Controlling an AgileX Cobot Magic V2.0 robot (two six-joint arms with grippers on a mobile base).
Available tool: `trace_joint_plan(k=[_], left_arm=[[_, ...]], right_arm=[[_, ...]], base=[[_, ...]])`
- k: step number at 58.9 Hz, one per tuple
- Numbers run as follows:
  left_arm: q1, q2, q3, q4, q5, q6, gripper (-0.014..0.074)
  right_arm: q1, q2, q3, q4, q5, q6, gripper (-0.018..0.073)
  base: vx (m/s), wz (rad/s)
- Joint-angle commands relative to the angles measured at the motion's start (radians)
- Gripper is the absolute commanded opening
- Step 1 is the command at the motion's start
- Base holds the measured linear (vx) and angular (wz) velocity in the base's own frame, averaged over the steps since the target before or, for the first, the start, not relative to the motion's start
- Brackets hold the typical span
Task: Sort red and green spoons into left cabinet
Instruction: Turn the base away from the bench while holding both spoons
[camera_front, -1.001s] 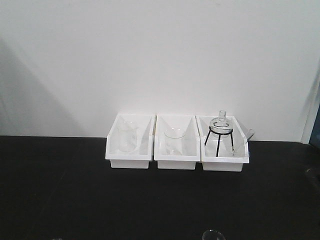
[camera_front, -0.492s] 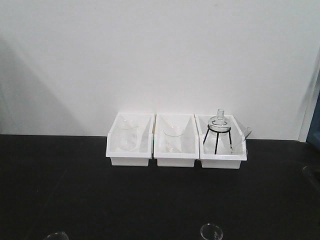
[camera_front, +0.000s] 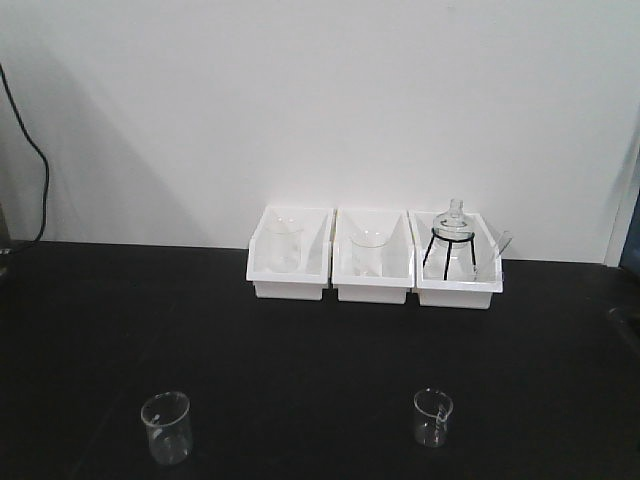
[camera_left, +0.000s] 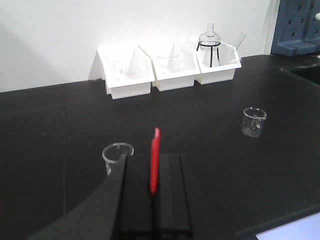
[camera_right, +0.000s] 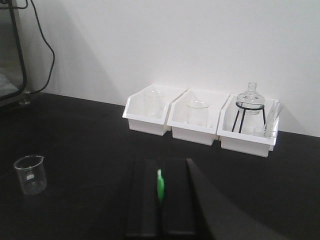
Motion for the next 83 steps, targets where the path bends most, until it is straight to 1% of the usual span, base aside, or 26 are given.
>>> trace_joint_plan(k=[1,19,35,63,83], left_arm=[[-0.008,0.008,-0.024,-0.024,-0.062,-0.007,0.0000],[-0.008,0.008,-0.024,-0.024,-0.062,-0.007,0.0000],[-0.008,0.008,-0.024,-0.024,-0.062,-0.007,0.0000],[-0.008,0.008,-0.024,-0.024,-0.062,-0.007,0.0000],[-0.008,0.008,-0.024,-0.024,-0.062,-0.007,0.0000]], right_arm=[[-0.002,0.003,-0.030,0.008,-0.040,-0.011,-0.0004],[-0.002,0.003,-0.030,0.008,-0.040,-0.011,-0.0004],[-0.002,0.003,-0.030,0.008,-0.040,-0.011,-0.0004],[-0.002,0.003,-0.030,0.008,-0.040,-0.011,-0.0004],[-0.002,0.003,-0.030,0.008,-0.037,-0.011,-0.0004]], base=[[-0.27,0.13],[-0.27,0.21],[-0.24,0.41],[-0.13,0.58],[-0.04,0.72]])
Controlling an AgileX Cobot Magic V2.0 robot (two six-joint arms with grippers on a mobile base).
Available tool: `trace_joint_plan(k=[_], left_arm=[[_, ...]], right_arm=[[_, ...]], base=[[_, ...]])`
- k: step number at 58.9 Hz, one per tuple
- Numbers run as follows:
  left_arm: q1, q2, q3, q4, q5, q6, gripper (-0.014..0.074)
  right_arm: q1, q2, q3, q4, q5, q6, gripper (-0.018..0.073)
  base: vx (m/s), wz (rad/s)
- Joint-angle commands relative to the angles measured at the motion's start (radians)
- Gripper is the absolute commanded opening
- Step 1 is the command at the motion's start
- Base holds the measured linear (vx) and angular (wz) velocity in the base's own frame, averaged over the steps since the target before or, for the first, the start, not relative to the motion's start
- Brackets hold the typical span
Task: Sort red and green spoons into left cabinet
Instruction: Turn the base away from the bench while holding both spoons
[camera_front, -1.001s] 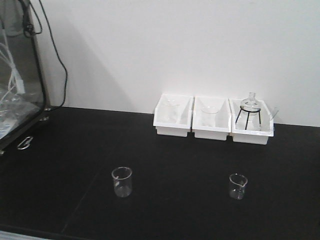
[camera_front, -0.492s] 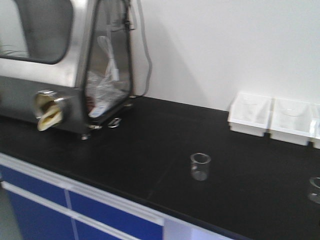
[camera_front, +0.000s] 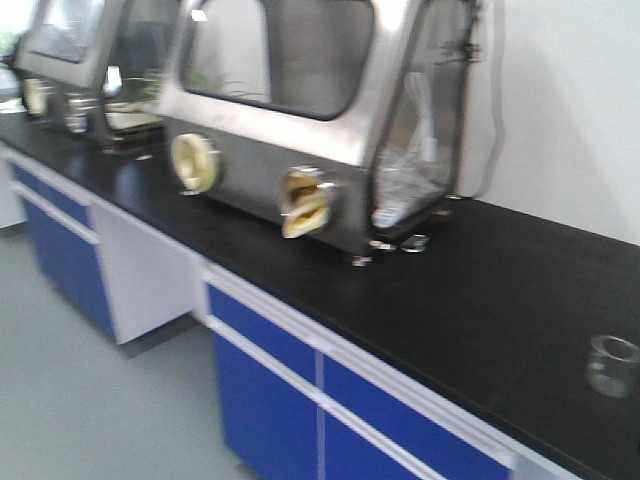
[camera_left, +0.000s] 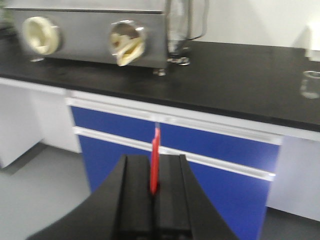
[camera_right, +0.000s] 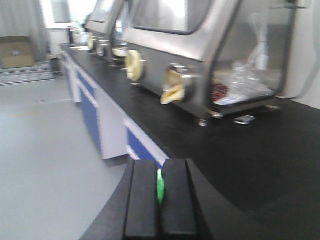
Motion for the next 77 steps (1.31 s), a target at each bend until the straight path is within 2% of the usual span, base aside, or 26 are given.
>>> trace_joint_plan(k=[1,39,77], left_arm=[[-0.008,0.008,-0.024,-0.024,-0.062,-0.007,0.0000],[-0.008,0.006,-0.024,-0.024,-0.062,-0.007,0.0000],[-0.008,0.006,-0.024,-0.024,-0.062,-0.007,0.0000]], right_arm=[[-0.002,0.003,-0.030,0.008,-0.036,-0.011,-0.0004],[-0.002,0.003,-0.030,0.008,-0.036,-0.011,-0.0004],[-0.002,0.003,-0.030,0.008,-0.040,-0.011,-0.0004]], base=[[0.01,0.76],[0.16,0.68],[0.33,0.57]])
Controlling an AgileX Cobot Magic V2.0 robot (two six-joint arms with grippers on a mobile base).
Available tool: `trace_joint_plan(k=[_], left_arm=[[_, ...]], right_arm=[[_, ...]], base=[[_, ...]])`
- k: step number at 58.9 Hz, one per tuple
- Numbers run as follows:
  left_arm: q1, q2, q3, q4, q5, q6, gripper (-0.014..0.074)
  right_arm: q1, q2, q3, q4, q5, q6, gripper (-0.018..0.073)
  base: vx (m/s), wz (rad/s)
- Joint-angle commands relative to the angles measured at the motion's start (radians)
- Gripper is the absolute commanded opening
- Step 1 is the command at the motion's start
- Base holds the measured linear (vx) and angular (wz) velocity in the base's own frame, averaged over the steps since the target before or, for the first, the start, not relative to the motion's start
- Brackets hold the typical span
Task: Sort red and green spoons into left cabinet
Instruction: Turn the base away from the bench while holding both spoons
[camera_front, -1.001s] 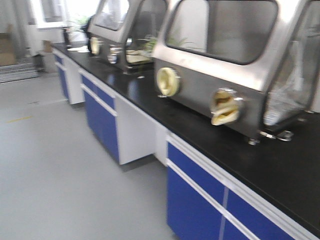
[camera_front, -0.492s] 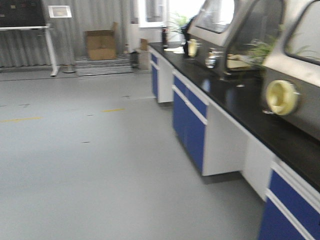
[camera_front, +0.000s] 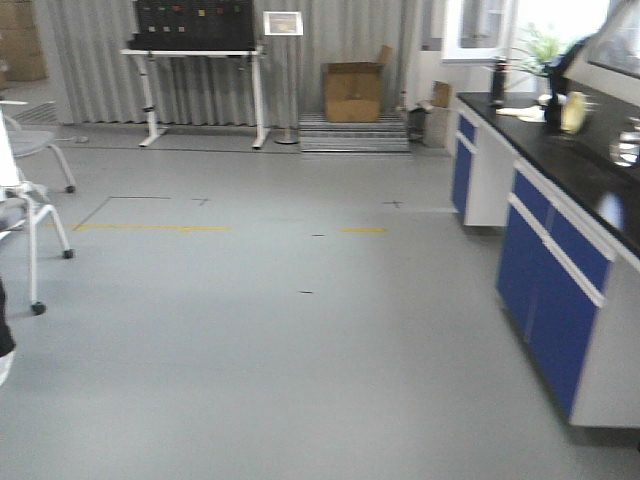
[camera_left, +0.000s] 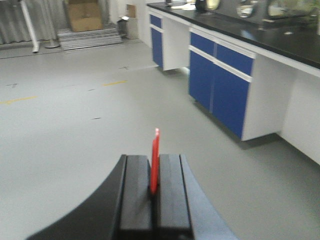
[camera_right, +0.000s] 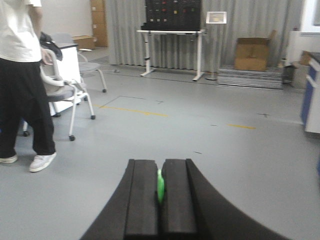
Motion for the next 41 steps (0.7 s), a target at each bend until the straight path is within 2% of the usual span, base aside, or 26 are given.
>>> trace_joint_plan(k=[1,19,41], left_arm=[[-0.008,0.006,-0.024,-0.024,-0.062,-0.007,0.0000],[-0.008,0.006,-0.024,-0.024,-0.062,-0.007,0.0000],[-0.008,0.006,-0.024,-0.024,-0.062,-0.007,0.0000]], right_arm=[[-0.002,0.003,-0.030,0.008,-0.040,-0.011,-0.0004],[-0.002,0.003,-0.030,0.008,-0.040,-0.011,-0.0004],[-0.002,0.003,-0.030,0.008,-0.040,-0.011,-0.0004]], base=[[0.42,0.46],[0.47,0.33],[0.56,0.06]])
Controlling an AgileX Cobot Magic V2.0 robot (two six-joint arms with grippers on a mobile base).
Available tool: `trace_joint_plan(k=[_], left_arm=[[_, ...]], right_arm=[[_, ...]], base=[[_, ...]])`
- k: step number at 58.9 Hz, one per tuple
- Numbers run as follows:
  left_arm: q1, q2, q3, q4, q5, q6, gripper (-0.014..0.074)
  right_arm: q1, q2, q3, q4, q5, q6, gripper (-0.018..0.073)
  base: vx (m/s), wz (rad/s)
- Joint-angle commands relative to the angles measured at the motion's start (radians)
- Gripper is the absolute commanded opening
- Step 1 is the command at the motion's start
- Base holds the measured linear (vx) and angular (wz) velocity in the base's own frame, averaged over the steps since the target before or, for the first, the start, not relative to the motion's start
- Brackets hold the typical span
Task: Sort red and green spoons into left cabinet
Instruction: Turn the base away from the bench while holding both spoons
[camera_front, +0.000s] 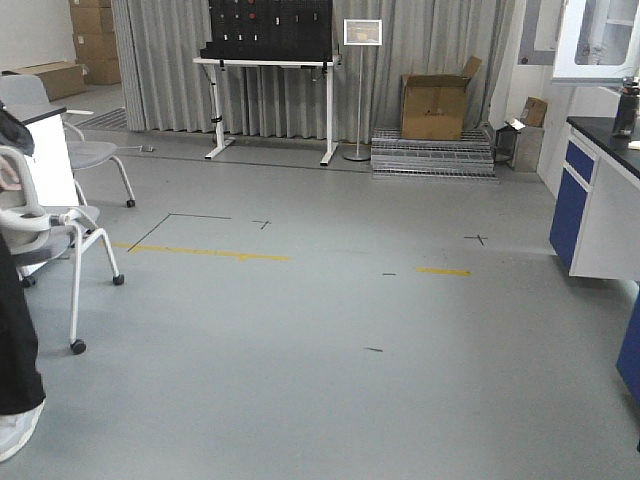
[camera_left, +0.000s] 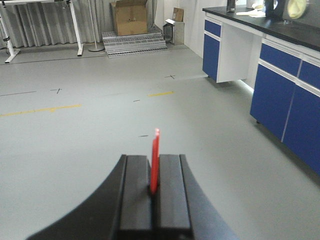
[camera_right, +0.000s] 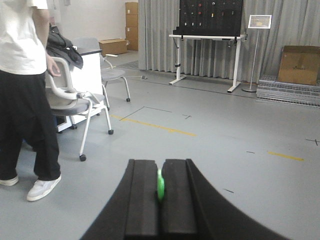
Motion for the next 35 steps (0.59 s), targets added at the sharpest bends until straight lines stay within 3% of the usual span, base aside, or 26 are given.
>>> trace_joint_plan(k=[1,35], left_arm=[[-0.008,0.006,-0.024,-0.024,-0.062,-0.007,0.0000],[-0.008,0.006,-0.024,-0.024,-0.062,-0.007,0.0000]], right_arm=[[-0.002,0.003,-0.030,0.008,-0.040,-0.011,-0.0004],[-0.002,0.003,-0.030,0.008,-0.038,-0.011,-0.0004]], base=[[0.58,-0.03],[0.61,0.01]])
